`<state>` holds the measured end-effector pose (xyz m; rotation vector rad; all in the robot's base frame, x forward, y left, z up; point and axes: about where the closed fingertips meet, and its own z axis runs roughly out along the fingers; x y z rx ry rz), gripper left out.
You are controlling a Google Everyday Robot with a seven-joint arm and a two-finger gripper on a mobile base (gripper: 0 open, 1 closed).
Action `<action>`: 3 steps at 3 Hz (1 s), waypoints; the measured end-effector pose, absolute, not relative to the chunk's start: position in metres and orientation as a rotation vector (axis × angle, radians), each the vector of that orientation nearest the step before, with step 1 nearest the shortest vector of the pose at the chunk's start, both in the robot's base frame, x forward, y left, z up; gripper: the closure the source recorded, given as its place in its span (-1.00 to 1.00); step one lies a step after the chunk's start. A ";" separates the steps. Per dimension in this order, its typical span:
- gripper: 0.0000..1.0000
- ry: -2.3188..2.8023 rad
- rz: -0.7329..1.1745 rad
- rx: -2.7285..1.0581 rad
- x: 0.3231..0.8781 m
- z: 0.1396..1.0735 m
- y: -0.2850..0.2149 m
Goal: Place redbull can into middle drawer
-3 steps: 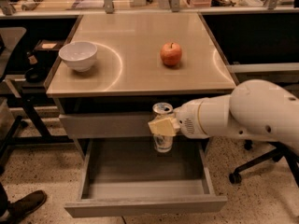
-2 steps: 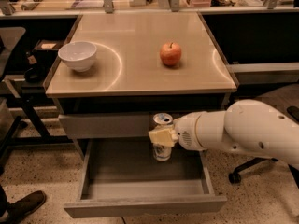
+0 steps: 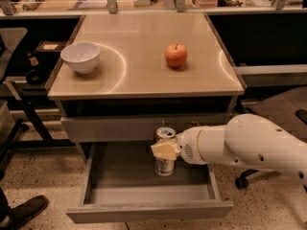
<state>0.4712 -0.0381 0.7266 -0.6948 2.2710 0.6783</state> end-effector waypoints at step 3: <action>1.00 2.254 0.622 -0.447 0.500 0.631 -0.041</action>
Offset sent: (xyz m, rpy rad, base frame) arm 0.0228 -0.0211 -0.0884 0.0364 -0.0732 -0.2716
